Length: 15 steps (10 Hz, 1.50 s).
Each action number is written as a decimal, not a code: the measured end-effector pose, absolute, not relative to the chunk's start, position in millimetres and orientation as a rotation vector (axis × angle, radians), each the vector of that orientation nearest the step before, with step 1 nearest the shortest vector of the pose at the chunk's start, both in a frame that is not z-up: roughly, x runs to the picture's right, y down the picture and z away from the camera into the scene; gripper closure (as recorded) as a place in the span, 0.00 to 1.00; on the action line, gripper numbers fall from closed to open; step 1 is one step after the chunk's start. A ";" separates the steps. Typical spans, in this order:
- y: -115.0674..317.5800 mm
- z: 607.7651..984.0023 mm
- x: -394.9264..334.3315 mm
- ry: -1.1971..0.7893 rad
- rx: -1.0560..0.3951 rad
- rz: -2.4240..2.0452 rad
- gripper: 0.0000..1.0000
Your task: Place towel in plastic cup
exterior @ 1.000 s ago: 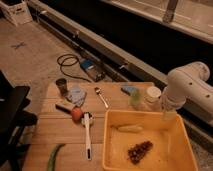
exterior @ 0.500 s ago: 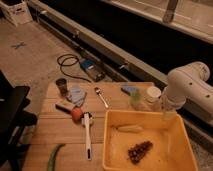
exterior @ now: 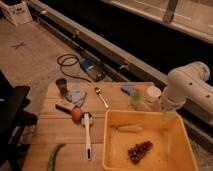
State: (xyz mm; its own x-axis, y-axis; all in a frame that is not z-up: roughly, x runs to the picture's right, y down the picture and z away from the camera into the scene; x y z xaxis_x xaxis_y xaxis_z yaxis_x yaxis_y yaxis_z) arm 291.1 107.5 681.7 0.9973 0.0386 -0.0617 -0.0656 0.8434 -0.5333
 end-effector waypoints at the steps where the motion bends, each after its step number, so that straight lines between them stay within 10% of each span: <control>1: 106.7 681.1 292.0 0.059 -0.556 0.049 0.35; 15: 34.8 694.4 95.7 -0.144 -0.325 -0.312 0.35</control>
